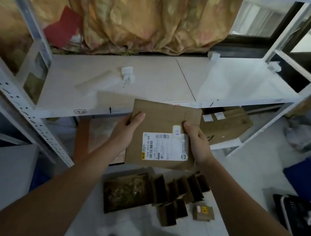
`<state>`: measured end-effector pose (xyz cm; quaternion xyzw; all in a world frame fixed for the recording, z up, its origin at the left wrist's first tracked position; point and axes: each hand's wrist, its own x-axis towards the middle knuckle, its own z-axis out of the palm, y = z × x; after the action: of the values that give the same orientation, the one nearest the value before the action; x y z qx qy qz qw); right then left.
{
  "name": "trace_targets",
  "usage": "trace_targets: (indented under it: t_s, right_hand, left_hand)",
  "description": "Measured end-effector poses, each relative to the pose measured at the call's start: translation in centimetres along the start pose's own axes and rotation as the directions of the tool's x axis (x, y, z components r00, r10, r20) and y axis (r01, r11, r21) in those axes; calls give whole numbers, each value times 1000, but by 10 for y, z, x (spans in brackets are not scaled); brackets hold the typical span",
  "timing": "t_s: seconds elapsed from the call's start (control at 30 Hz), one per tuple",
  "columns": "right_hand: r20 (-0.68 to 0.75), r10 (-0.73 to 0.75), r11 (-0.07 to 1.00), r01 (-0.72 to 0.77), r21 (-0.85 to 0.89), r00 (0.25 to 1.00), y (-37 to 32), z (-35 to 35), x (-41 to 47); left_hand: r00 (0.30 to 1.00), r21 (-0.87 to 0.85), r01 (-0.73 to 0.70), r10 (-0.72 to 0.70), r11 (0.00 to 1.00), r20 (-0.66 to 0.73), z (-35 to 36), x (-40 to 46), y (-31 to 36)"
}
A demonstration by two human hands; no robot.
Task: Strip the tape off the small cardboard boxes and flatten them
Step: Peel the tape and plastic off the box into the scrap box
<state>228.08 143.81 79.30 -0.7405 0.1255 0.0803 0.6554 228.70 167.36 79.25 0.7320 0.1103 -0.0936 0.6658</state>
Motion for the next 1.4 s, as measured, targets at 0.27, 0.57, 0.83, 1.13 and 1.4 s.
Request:
trace_targets:
  t_s: [0.27, 0.57, 0.83, 1.13, 1.4]
  right_hand:
    - [149, -16, 1000, 17, -9, 989, 32, -44, 69]
    - [381, 31, 999, -14, -48, 924, 156, -95, 165]
    - [380, 42, 997, -17, -69, 924, 295, -98, 189]
    - [355, 4, 999, 8, -34, 935, 379, -81, 125]
    - [393, -35, 992, 81, -100, 919, 382, -63, 53]
  left_hand:
    - [996, -125, 5, -16, 992, -90, 55, 38, -31]
    - [902, -217, 52, -140, 975, -409, 161, 63, -150]
    - [886, -185, 0, -86, 983, -456, 194, 84, -284]
    - [913, -199, -71, -17, 978, -408, 188, 25, -367]
    - [891, -227, -119, 3, 967, -455, 170, -61, -384]
